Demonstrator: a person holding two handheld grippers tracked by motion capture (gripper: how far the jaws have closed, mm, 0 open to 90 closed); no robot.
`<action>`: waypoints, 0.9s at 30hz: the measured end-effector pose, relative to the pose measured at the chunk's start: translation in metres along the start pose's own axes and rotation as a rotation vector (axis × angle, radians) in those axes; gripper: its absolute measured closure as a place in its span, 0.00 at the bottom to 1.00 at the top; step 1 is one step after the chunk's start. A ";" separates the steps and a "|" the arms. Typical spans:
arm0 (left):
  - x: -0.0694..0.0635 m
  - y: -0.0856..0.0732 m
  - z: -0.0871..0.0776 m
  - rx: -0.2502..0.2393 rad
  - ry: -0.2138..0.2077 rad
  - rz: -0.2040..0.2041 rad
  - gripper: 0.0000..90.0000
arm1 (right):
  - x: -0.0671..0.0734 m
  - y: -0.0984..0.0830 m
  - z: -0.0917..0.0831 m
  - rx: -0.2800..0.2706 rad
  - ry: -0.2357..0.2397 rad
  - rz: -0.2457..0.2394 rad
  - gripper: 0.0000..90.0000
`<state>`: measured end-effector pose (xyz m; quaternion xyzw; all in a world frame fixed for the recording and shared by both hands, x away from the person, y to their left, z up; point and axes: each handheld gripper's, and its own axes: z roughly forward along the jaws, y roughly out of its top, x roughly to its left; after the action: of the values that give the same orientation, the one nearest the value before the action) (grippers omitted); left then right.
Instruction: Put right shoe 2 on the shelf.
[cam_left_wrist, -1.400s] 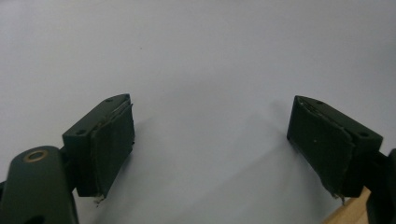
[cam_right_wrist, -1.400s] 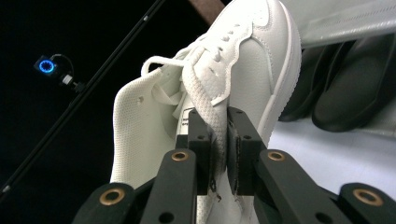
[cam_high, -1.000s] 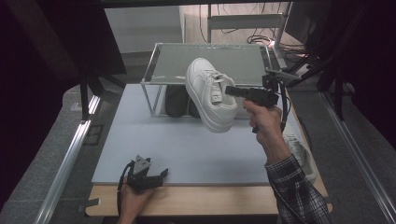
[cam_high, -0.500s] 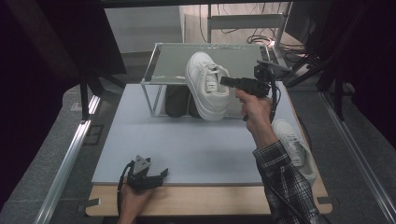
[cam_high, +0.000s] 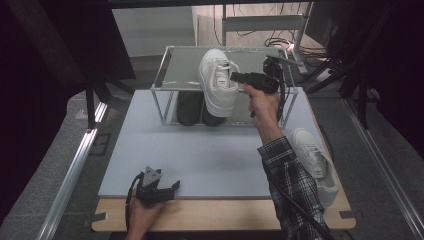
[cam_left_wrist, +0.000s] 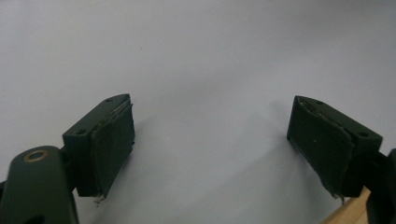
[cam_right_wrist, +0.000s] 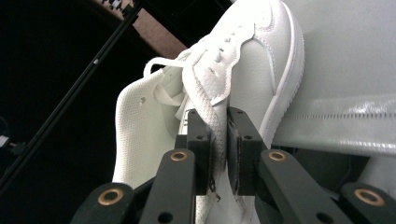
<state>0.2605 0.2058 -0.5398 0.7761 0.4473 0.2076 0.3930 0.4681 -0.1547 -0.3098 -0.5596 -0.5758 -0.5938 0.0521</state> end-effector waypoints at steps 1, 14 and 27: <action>0.000 0.000 0.000 0.000 0.000 0.000 0.17 | 0.000 0.002 0.002 -0.001 -0.010 -0.003 0.90; 0.000 0.000 0.000 -0.001 -0.001 0.000 0.17 | -0.005 0.016 0.025 -0.034 -0.078 0.003 0.89; 0.000 0.000 0.000 0.000 -0.001 0.001 0.17 | -0.010 0.023 0.039 -0.046 -0.091 0.009 0.83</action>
<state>0.2606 0.2058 -0.5399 0.7763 0.4468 0.2074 0.3933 0.5112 -0.1393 -0.3139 -0.5895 -0.5614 -0.5806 0.0157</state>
